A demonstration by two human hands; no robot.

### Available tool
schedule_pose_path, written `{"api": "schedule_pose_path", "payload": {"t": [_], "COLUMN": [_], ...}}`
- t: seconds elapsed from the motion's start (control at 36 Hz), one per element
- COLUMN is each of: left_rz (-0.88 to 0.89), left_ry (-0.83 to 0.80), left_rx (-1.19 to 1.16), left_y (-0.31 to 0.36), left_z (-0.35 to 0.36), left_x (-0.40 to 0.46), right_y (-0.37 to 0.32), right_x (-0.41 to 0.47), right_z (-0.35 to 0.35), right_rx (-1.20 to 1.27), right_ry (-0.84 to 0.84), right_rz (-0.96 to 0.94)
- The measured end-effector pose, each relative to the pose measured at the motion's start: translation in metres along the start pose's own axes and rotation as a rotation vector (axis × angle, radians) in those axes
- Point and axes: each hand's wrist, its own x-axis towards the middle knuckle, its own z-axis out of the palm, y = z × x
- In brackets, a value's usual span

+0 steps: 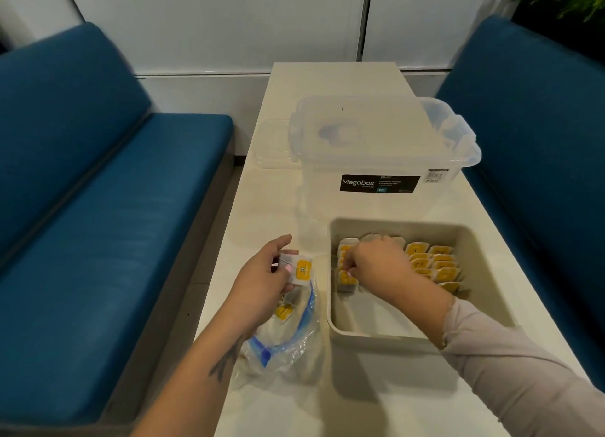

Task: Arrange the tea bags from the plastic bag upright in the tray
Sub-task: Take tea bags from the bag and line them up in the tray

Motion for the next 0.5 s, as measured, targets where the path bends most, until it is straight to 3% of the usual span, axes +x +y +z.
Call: {"api": "schedule_pose_path", "payload": {"t": [0.25,0.5], "left_rz": [0.021,0.027], "left_ry": [0.005,0.066], "left_rx": [-0.002,-0.239], "left_y": [0.0,-0.002], "left_z": [0.002,0.007], "left_x": [0.001,0.006], "right_y": [0.0,0.008], "right_x": [-0.002,-0.002], "right_z": [0.004,-0.006], "right_rx": [0.071,0.312], "right_ry": [0.013,0.043], "right_rz": [0.004,0.13]}}
